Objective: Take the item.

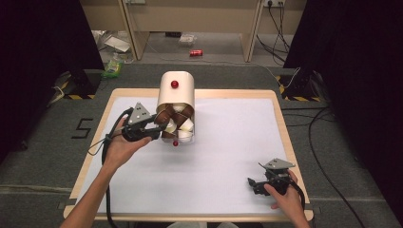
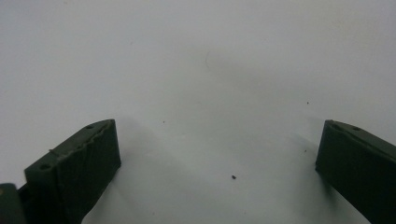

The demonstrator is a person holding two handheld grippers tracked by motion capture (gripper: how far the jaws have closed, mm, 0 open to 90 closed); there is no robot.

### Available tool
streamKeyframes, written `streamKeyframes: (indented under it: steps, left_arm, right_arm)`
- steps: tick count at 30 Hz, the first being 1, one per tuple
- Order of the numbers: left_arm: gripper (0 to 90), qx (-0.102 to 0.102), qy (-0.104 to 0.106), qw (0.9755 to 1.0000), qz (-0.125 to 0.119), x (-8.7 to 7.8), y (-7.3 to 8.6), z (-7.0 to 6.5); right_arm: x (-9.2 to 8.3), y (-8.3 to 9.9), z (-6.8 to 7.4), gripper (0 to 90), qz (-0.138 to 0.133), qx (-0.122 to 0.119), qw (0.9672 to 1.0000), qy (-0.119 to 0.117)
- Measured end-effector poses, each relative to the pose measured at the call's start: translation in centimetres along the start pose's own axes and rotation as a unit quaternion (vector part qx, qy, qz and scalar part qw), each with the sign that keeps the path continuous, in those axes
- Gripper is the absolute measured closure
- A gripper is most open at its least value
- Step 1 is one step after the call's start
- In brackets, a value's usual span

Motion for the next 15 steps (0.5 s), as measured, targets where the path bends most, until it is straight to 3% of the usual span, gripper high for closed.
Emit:
streamKeyframes:
  steps: [15]
  left_arm:
    - [55.4,-0.023,-0.018,0.9995,-0.011,-3.4,1.4,2.2]
  right_arm:
    - [0.0,0.0,0.0,0.4,-0.001,0.0,1.0,0.0]
Point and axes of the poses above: each handheld gripper's, and its own axes: x roughly forward along the jaws, y roughly out of its underside, z roughly to its left, the point moved 9 cm from there along x, roughly forward along the jaws, and after that the axes turned 3 degrees about -x, right-handed, at the moved point
